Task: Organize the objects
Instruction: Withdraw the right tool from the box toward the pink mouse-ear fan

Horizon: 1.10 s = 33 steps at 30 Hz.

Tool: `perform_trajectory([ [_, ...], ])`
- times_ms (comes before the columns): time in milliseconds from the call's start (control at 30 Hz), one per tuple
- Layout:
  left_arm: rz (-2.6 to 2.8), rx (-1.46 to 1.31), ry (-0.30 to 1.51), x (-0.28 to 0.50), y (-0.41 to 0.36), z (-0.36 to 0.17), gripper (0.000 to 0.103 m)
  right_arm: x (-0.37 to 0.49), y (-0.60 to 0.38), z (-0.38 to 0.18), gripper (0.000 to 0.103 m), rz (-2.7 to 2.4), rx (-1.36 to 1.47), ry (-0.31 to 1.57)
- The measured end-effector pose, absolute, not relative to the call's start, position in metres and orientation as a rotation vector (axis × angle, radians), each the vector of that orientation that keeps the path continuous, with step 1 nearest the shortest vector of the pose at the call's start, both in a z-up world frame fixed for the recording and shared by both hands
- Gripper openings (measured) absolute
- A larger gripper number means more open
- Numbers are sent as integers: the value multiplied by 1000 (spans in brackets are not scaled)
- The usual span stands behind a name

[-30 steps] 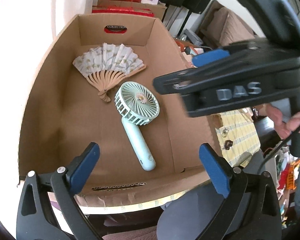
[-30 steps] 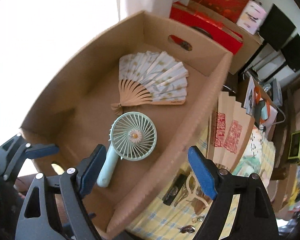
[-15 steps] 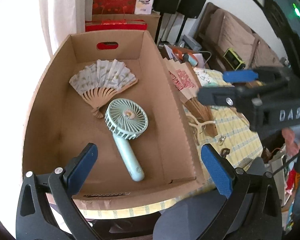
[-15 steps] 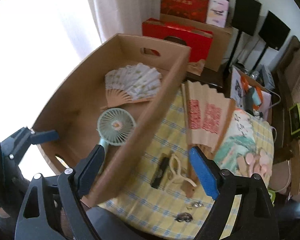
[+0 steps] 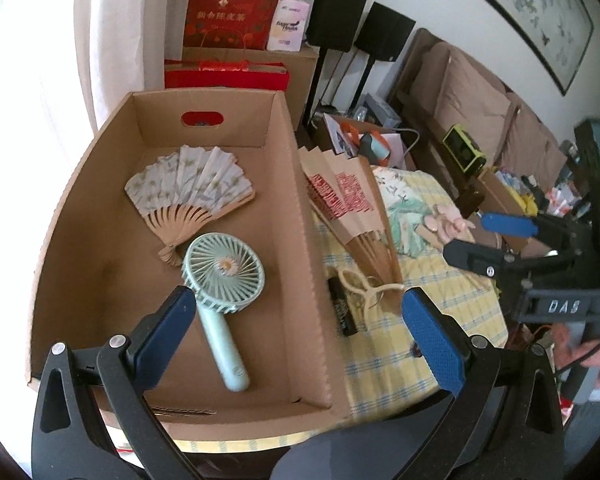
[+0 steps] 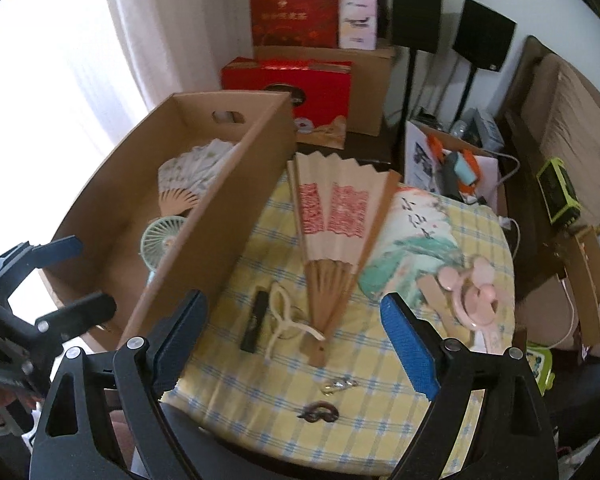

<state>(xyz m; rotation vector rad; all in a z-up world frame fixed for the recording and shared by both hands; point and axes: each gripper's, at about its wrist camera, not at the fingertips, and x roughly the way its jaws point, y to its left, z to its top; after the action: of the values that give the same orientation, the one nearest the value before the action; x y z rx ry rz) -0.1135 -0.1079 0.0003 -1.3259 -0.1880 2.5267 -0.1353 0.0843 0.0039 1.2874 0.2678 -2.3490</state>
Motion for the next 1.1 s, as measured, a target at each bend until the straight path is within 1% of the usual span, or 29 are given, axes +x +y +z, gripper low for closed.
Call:
perform_trajectory([
  [333,2536,-1313,-169,-118,-77,3,103,-128,125,3,91,-2447,1269,177],
  [467,2546,-1302,-147,-118,-62,3,103,-124,140,3,96,-2501,1256,164],
  [533,2546,-1301,-128,-119,-53,2,103,-123,147,2,103,-2526,1254,157],
  [667,2528,-1309,-106,-121,-37,-3,103,-122,161,-1,103,-2562,1272,158],
  [1100,2486,-1320,-77,-127,7,-12,103,-131,215,-8,103,-2577,1311,71],
])
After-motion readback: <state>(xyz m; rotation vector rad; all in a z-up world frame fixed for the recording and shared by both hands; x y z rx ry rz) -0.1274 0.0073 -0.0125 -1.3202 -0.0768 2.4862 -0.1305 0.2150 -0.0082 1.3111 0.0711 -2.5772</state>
